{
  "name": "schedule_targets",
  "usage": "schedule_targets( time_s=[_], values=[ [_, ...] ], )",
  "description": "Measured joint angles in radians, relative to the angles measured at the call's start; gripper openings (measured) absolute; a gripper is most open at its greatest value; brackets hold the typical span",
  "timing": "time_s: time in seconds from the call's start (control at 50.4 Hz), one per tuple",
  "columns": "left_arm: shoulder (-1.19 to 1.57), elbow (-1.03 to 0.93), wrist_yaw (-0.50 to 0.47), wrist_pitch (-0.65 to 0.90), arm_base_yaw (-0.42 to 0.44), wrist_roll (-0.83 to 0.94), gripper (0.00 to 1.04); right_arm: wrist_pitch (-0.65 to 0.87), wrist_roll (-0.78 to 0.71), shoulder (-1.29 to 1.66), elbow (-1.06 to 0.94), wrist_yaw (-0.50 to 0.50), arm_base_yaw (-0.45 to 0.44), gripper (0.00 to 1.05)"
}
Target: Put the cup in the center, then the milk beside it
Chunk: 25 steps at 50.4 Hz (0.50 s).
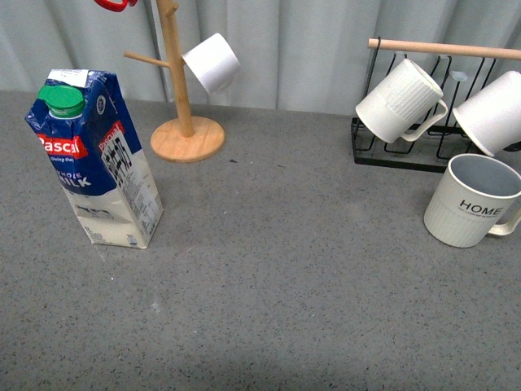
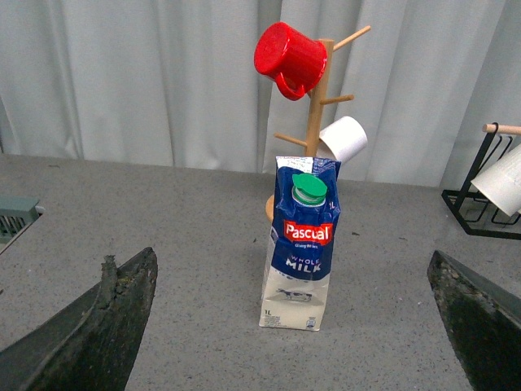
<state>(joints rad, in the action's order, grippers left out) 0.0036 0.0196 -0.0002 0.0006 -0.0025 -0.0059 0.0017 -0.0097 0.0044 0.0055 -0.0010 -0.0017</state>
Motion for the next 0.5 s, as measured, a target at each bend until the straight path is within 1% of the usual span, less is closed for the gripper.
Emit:
schedule_targets(
  time_s=[0.496],
  values=[
    [0.000, 0.000, 0.000, 0.000, 0.000, 0.000, 0.98, 0.000, 0.000, 0.000, 0.000, 0.000, 0.000, 0.96]
  ],
)
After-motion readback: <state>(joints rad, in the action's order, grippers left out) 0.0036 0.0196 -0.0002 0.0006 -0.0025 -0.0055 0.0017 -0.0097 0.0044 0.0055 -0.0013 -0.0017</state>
